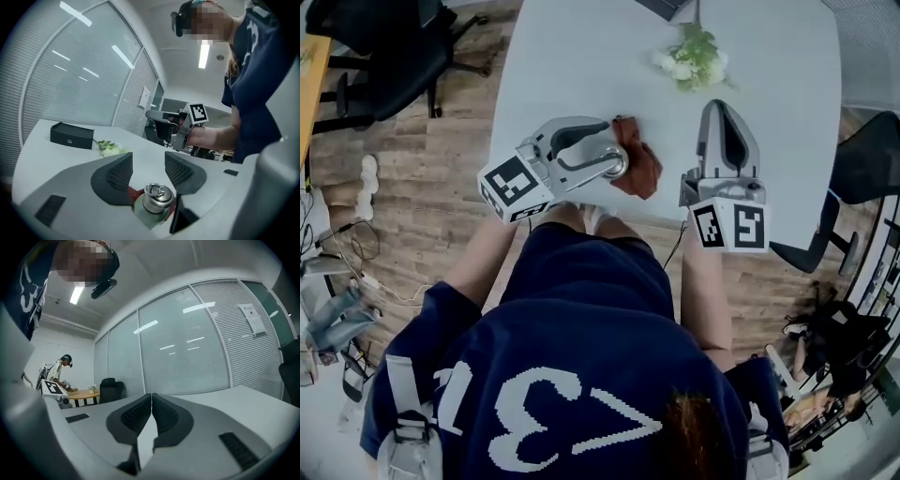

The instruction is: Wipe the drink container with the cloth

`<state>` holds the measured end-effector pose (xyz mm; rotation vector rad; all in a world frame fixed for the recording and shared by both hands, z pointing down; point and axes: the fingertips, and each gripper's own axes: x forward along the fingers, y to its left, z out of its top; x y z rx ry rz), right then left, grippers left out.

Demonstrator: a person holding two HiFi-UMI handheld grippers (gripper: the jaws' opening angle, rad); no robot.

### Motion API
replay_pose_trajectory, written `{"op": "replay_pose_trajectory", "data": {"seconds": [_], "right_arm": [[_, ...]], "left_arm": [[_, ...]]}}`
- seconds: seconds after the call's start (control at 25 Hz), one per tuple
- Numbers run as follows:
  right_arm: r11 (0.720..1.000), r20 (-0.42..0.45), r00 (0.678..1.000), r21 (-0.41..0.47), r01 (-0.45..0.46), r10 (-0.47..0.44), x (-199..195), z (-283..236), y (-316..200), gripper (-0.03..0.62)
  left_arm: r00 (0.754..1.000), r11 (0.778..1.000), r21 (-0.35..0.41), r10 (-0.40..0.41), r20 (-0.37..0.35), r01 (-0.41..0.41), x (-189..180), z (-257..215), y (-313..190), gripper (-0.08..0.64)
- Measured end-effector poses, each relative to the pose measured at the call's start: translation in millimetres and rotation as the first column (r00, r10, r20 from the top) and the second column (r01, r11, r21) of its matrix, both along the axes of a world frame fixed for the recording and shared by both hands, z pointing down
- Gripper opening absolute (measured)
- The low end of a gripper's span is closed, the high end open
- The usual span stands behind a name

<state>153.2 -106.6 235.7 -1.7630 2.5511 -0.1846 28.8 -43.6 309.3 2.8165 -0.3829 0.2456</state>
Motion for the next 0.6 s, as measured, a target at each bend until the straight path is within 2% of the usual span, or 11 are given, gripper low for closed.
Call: {"op": "replay_pose_trajectory", "data": {"seconds": [0.2, 0.36, 0.4, 0.52, 0.6], "right_arm": [[0.996, -0.032, 0.996, -0.043, -0.082, 0.08, 8, 27, 10, 0.026], [0.989, -0.036, 0.992, -0.084, -0.122, 0.119, 19, 45, 16, 0.026], [0.987, -0.036, 0.991, -0.091, -0.129, 0.127, 20, 48, 17, 0.026], [0.984, -0.035, 0.99, -0.104, -0.143, 0.14, 23, 54, 21, 0.026], [0.983, -0.033, 0.988, -0.107, -0.15, 0.148, 25, 57, 23, 0.026]], "left_arm": [[0.988, 0.981, -0.121, 0.152, 0.005, -0.151, 17, 34, 16, 0.219], [0.969, 0.959, -0.167, 0.239, 0.058, -0.227, 27, 60, 30, 0.236], [0.965, 0.96, -0.146, 0.25, 0.079, -0.237, 28, 62, 31, 0.236], [0.963, 0.972, -0.01, 0.233, 0.137, -0.234, 29, 56, 31, 0.233], [0.966, 0.973, 0.034, 0.221, 0.132, -0.227, 28, 49, 31, 0.206]]}}
